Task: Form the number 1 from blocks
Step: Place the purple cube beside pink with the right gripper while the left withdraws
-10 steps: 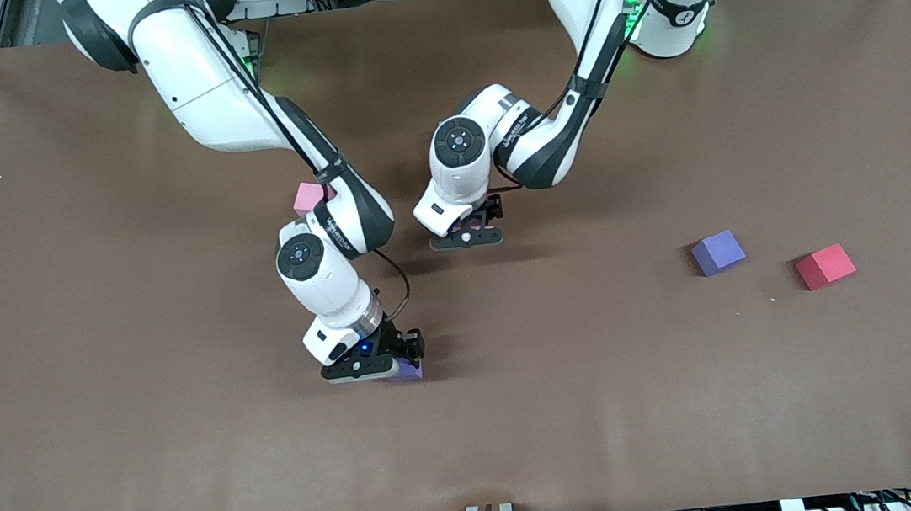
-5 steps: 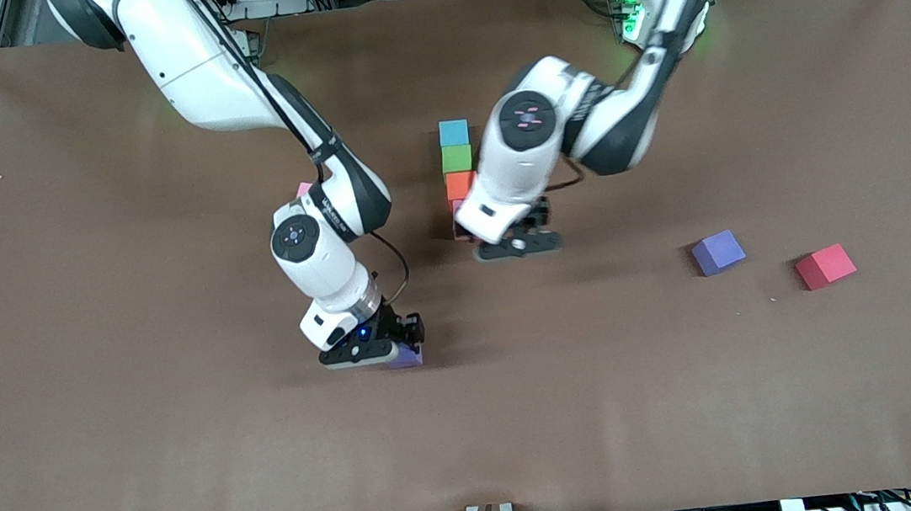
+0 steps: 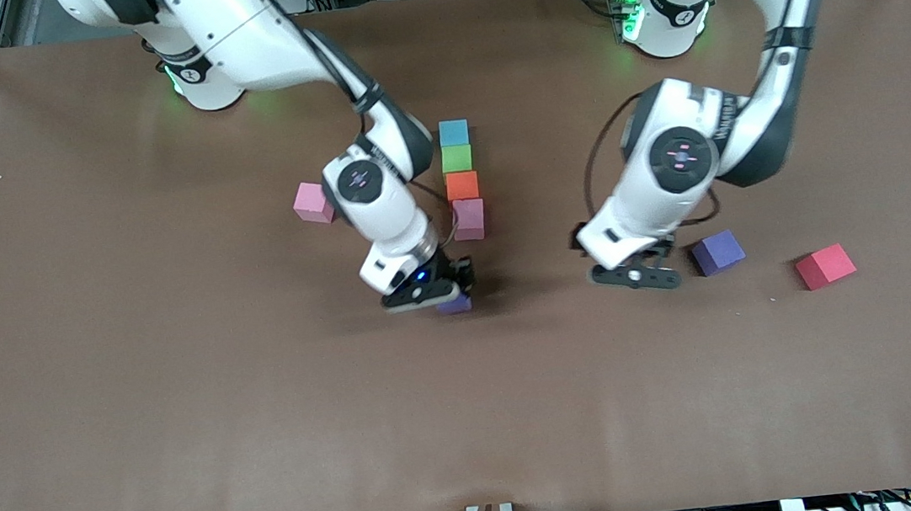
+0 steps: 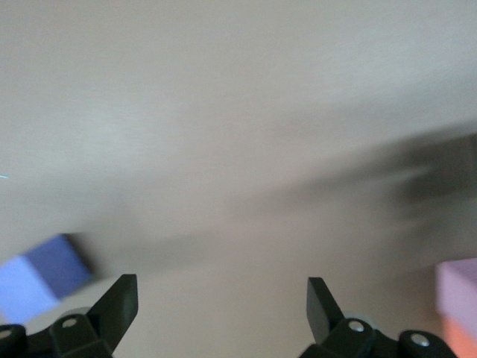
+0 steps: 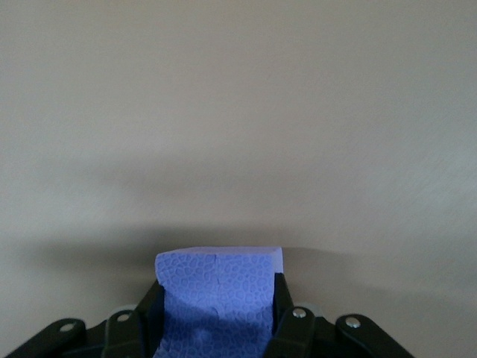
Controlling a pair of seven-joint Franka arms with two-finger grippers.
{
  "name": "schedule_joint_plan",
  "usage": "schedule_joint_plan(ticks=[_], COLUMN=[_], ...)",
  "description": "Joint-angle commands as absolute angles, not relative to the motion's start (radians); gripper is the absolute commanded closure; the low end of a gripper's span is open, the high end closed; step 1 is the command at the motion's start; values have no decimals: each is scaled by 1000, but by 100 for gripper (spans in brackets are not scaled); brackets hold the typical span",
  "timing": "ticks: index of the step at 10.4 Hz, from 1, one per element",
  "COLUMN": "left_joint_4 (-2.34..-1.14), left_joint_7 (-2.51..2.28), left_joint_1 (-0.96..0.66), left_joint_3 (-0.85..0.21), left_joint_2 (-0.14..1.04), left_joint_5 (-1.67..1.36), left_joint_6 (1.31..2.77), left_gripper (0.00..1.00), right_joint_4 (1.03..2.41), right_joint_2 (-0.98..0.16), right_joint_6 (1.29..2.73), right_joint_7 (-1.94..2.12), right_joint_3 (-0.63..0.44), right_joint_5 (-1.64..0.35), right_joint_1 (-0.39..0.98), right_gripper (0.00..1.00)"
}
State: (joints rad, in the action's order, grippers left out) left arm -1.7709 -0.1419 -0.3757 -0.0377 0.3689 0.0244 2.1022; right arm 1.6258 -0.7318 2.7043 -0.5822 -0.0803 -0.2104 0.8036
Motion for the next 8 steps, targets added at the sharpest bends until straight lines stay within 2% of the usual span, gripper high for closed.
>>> schedule_joint_plan(ticks=[1,3,6,8], left_joint_4=[-1845,-1800,-1614,-1577], left_joint_7=[48,151,265,255], left_joint_1=[-286,-218,-166,-158], left_joint_3=[-54,-54,-48,-46], left_joint_2=[260,216,212,177], left_joint_5=[52,52,43,35], left_joint_6=[2086,1987,1742,1691], left_gripper=[0,0,0,0], right_joint_4=[1667,1696,1793,1818], right_joint_2=[-696,-693,-629,-614], right_joint_6=[2689,2689,2689,2689], right_joint_7=[-664,-686,-689,-692], right_joint_3=[-101,-103,-103,-103], right_joint_5=[-219,-219,-218,-216], right_joint_1=[862,897,916,920], right_gripper=[42,42,42,42])
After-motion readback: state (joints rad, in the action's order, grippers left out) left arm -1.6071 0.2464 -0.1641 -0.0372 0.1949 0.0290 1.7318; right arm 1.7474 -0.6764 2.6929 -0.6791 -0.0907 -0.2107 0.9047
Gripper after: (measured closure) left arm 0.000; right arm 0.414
